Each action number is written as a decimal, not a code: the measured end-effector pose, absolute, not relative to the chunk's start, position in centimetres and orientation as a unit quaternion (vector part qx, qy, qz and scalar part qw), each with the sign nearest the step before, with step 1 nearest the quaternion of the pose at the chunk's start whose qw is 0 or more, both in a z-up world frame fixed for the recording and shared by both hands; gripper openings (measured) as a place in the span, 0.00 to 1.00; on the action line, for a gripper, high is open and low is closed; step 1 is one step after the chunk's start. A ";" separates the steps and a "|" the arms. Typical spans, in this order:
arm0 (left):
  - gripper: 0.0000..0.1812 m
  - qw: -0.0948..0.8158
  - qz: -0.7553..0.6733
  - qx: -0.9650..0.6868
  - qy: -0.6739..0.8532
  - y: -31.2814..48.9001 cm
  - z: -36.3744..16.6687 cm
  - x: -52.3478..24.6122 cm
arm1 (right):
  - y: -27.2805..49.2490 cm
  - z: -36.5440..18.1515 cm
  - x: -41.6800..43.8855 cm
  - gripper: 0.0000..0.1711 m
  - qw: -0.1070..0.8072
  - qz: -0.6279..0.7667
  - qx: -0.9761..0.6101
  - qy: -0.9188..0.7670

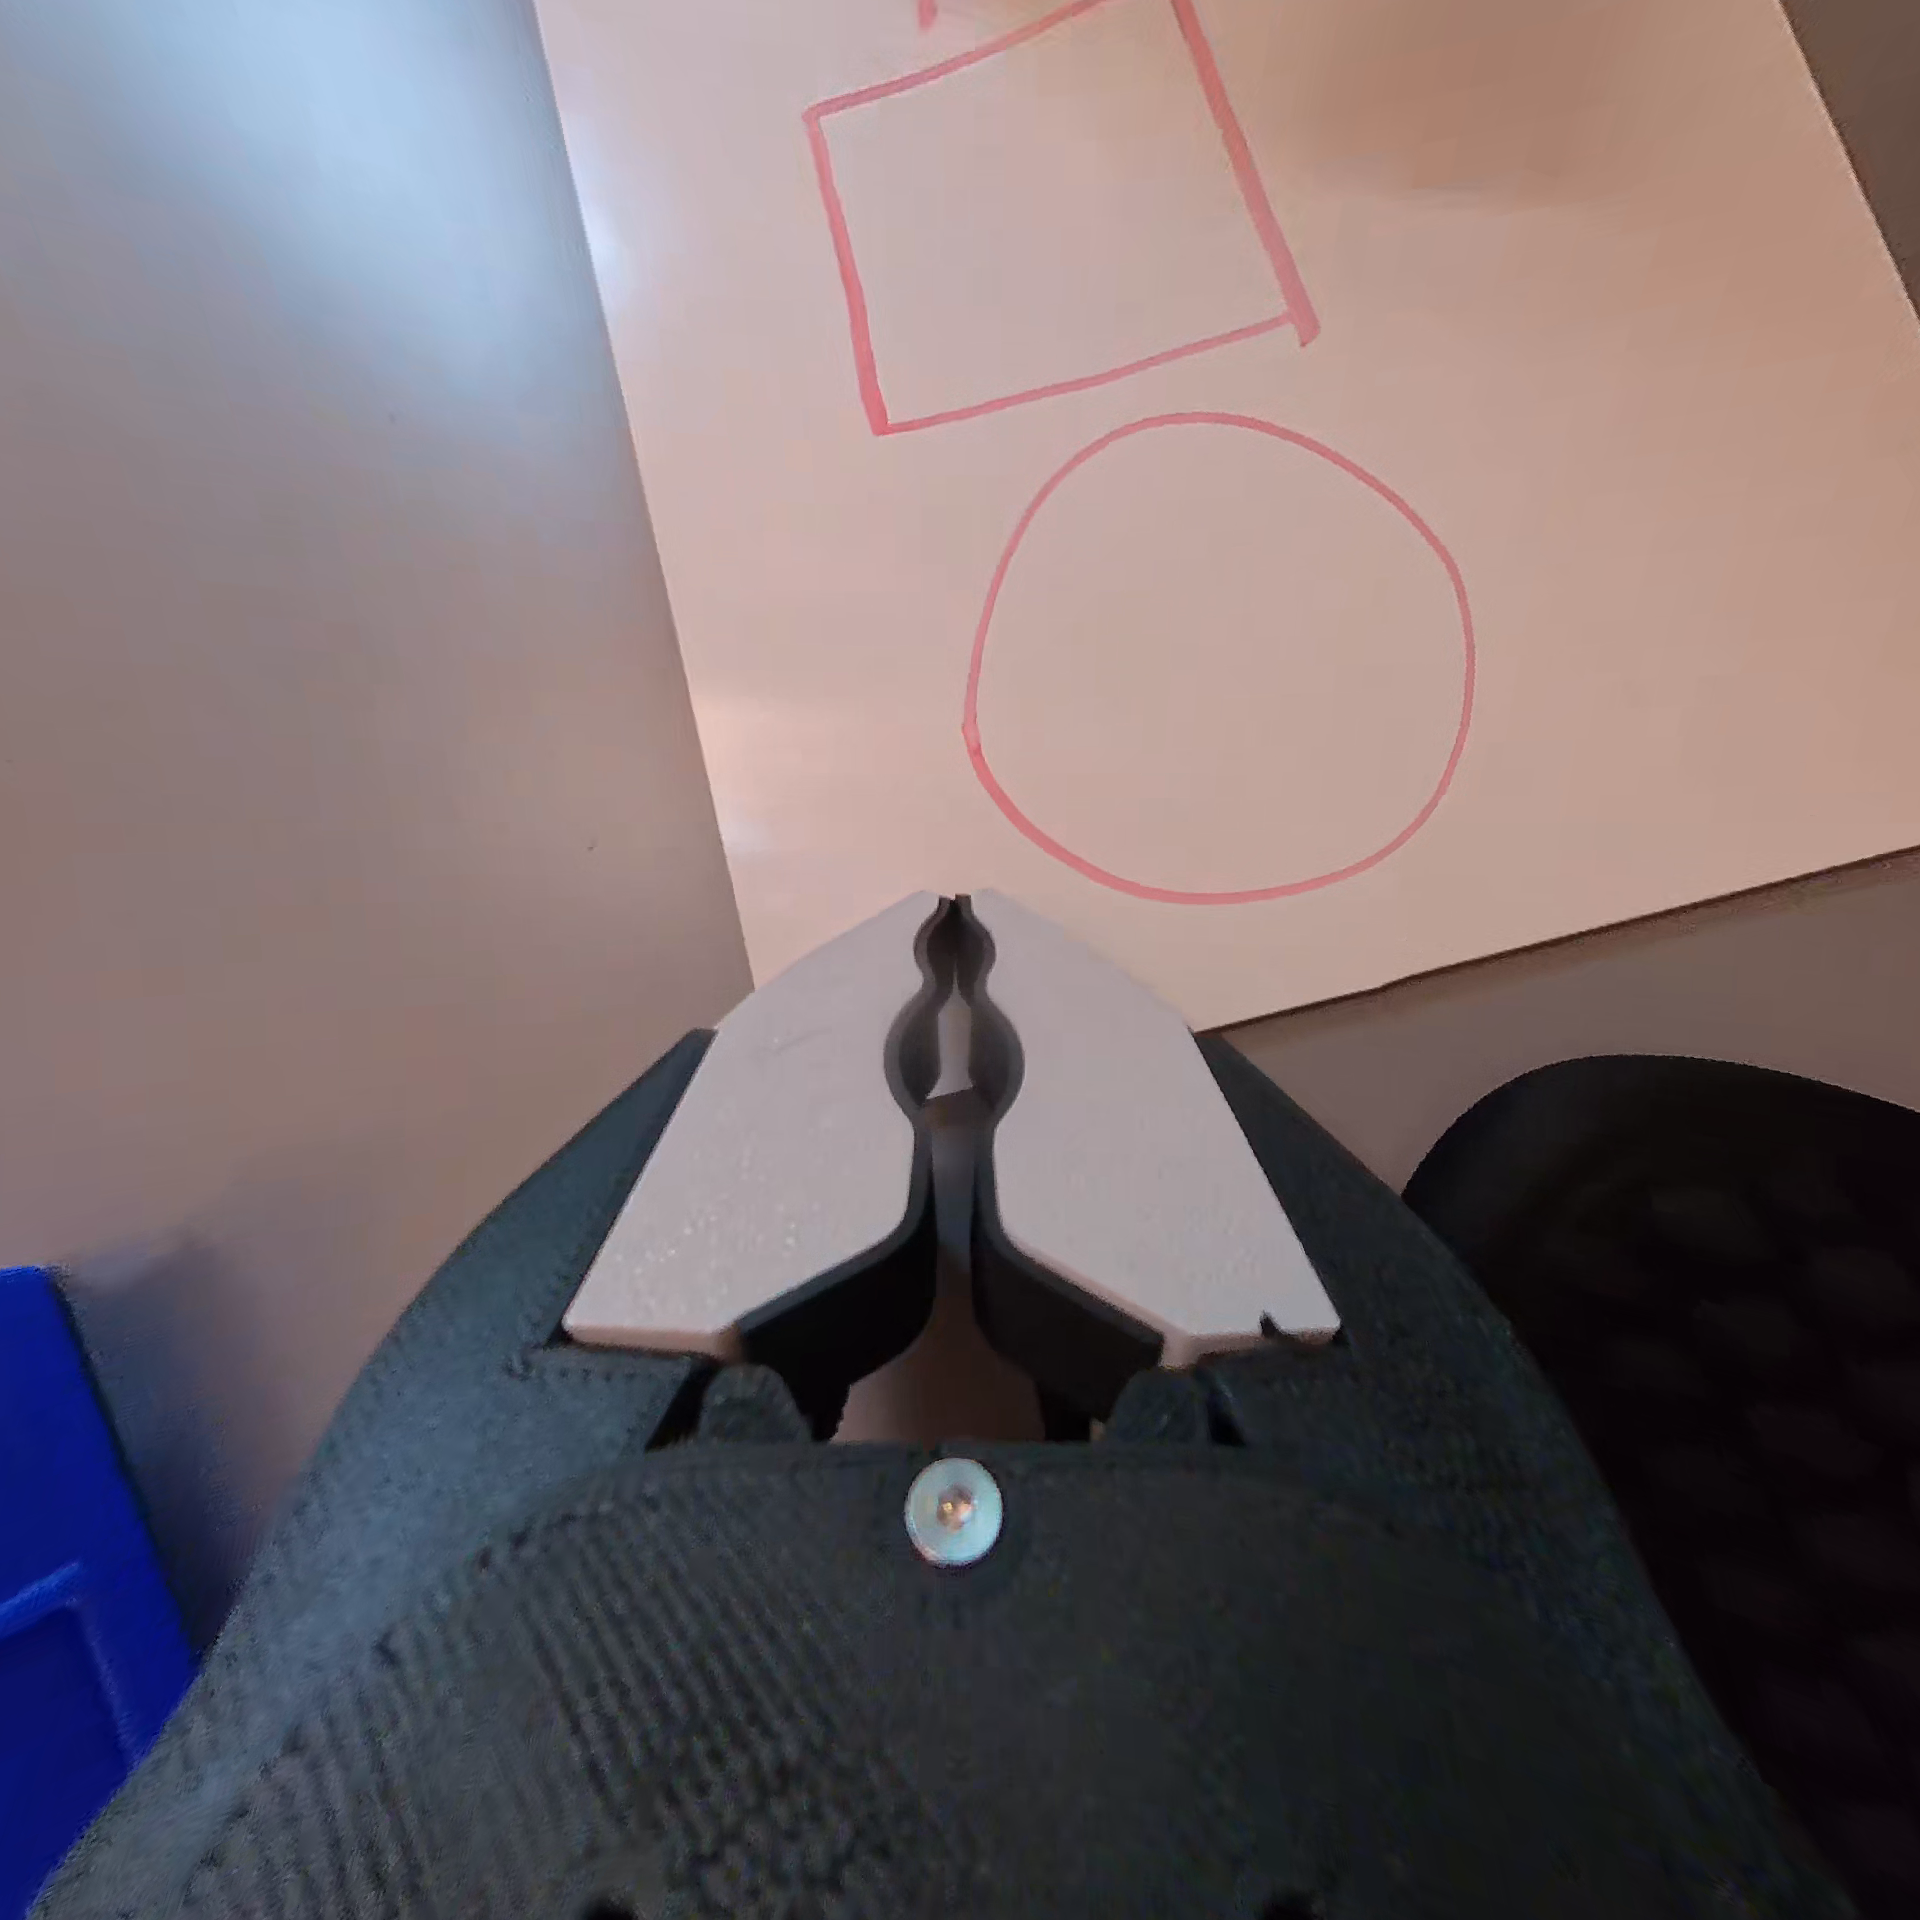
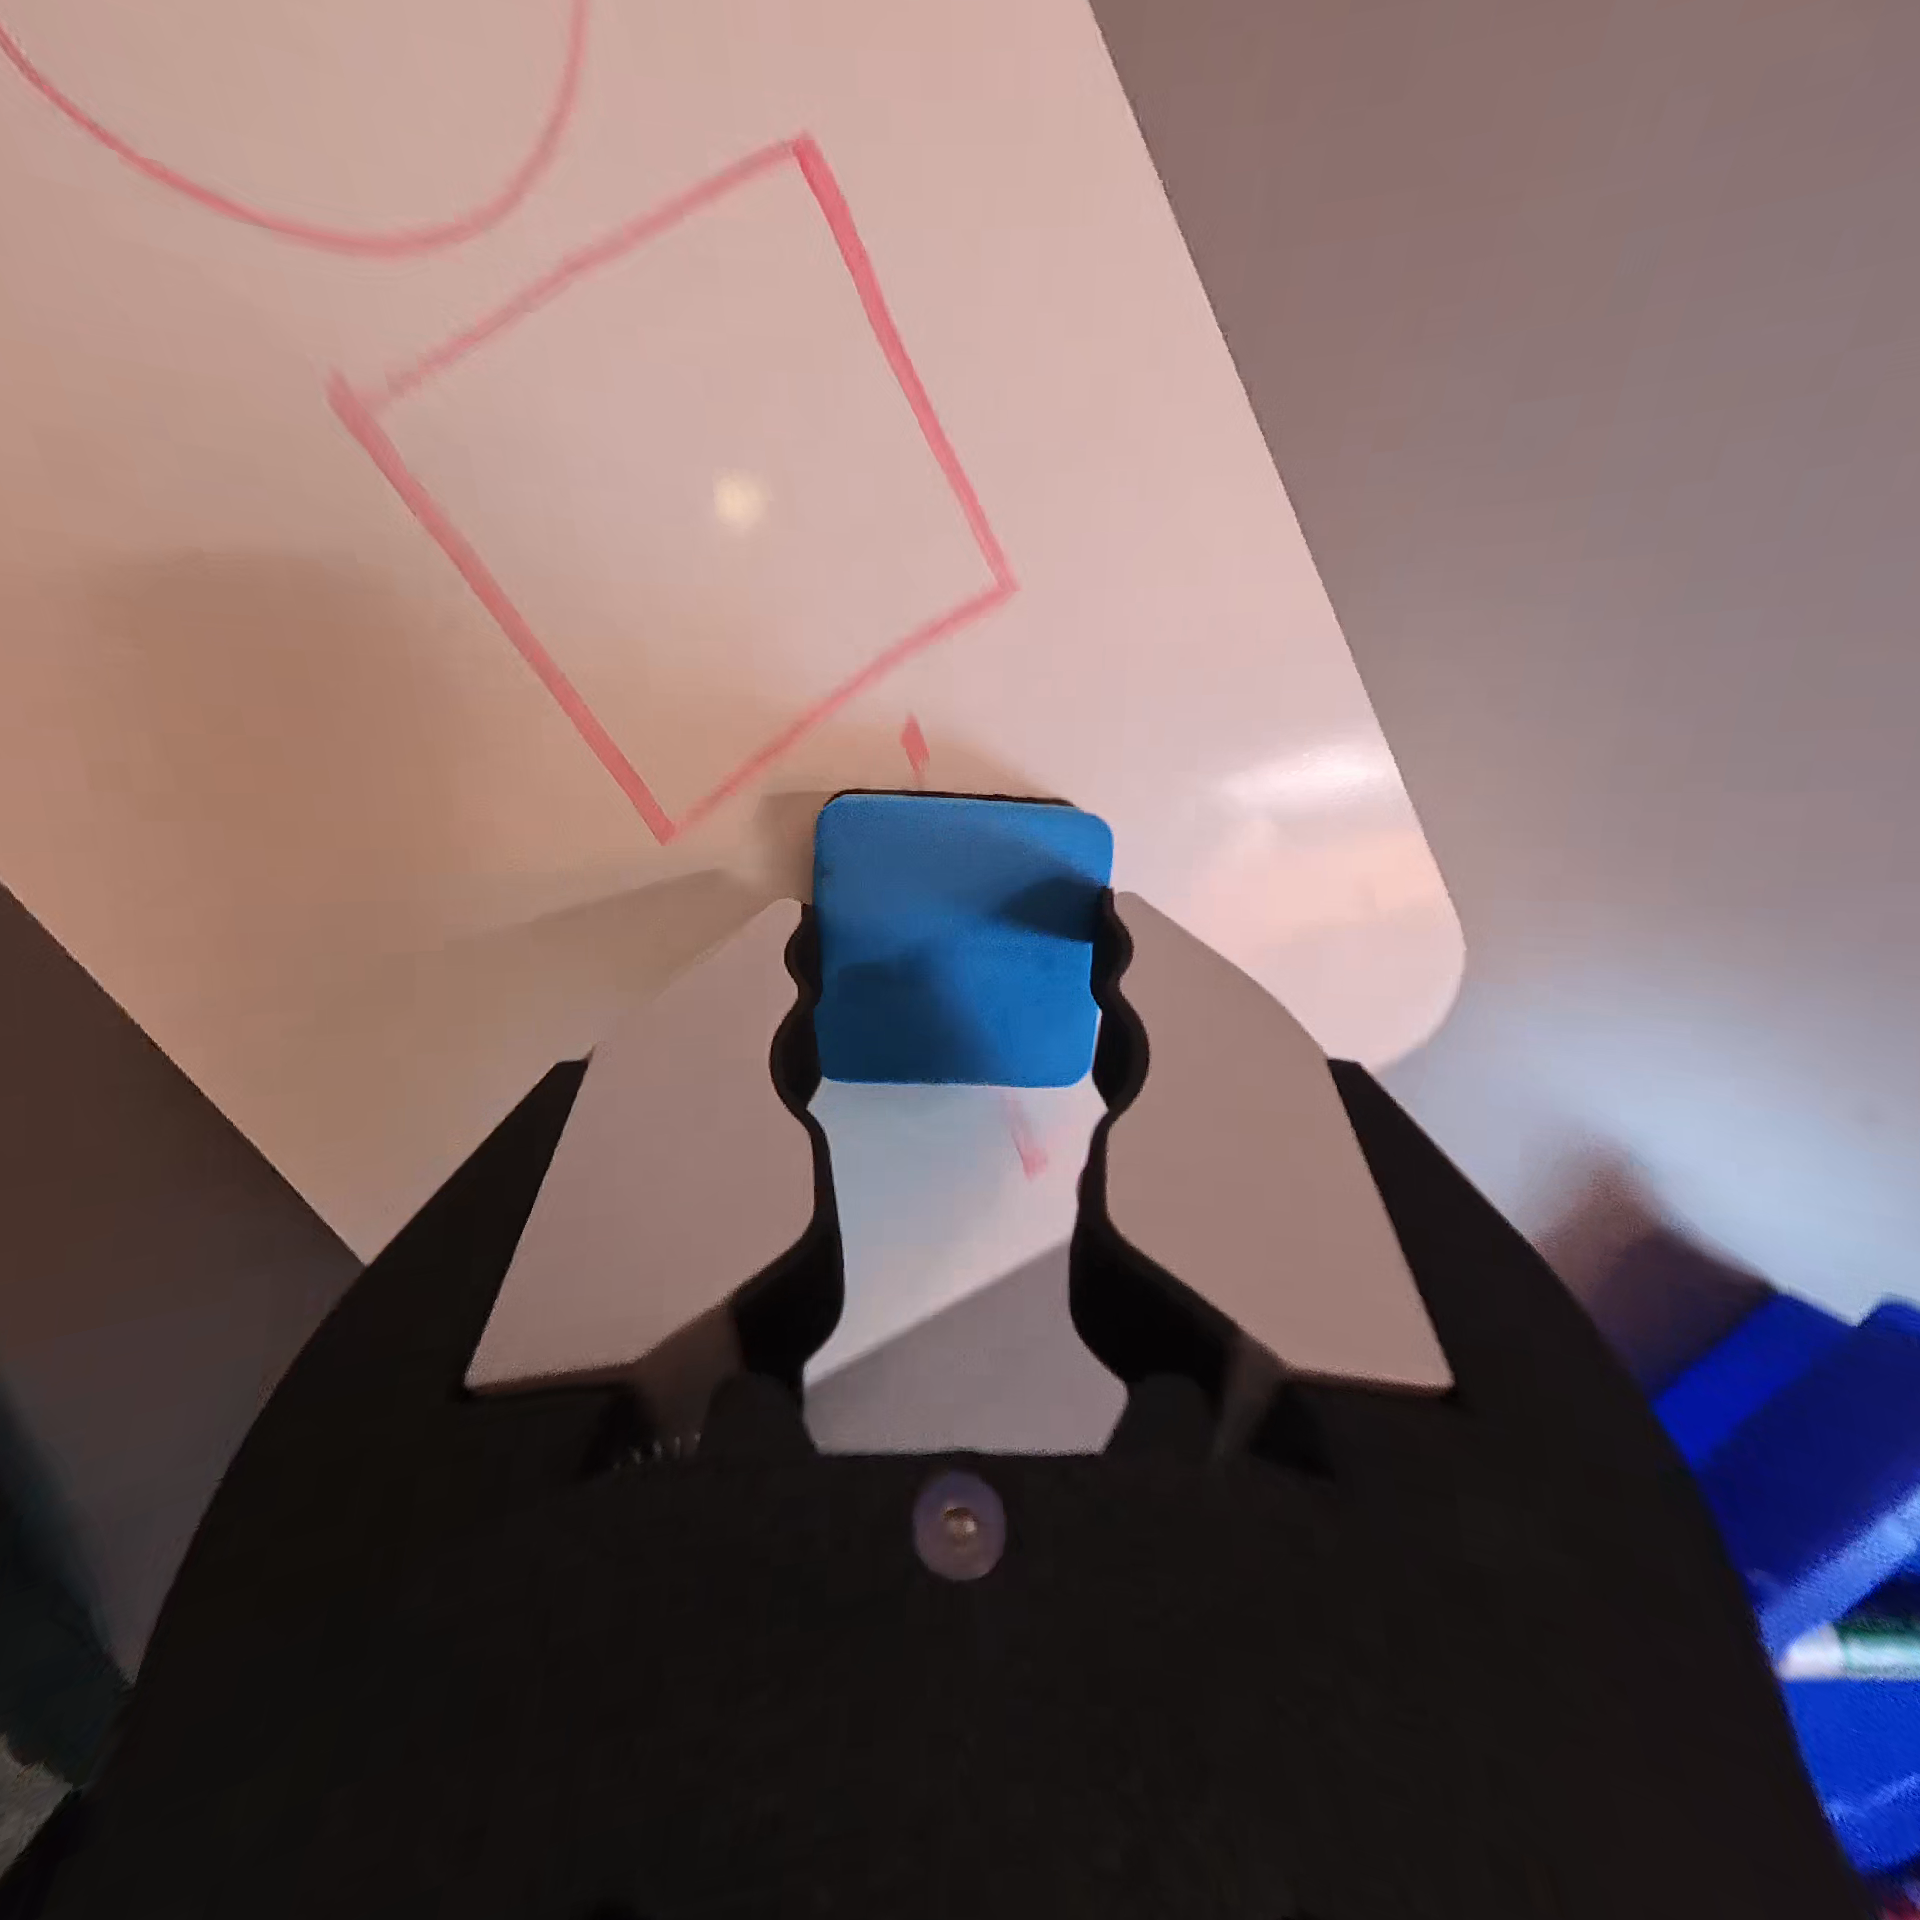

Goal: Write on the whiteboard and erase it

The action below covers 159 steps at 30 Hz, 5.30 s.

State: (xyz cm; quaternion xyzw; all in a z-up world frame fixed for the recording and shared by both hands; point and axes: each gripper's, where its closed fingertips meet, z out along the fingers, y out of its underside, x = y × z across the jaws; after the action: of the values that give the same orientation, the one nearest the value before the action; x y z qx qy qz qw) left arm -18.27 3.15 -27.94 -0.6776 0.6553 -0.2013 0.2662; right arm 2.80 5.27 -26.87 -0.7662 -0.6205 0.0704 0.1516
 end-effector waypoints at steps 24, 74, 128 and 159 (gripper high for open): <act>0.00 0.282 -0.177 -0.676 0.657 2.7 -28.0 -17.3 | 7.9 -26.8 4.5 0.29 0.219 0.071 -0.834 -0.502; 0.00 0.288 -0.167 -0.675 0.658 2.3 -28.0 -16.7 | 2.4 -27.0 -0.2 0.30 0.191 0.040 -0.775 -0.602; 0.00 0.283 -0.284 -0.560 0.725 -4.5 -24.1 -14.5 | 0.0 -27.1 -5.8 0.30 0.223 0.060 -0.694 -0.682; 0.00 0.172 -0.272 -0.530 0.784 -9.9 -27.9 -13.5 | 5.8 -27.2 -5.6 0.30 0.229 0.055 -0.743 -0.626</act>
State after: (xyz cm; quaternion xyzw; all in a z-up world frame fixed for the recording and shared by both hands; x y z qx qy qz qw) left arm -13.48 -9.94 -27.87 -0.5302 0.7845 -0.2717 0.1722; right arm -5.60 5.75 -27.18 -0.7431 -0.6263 0.0547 0.2294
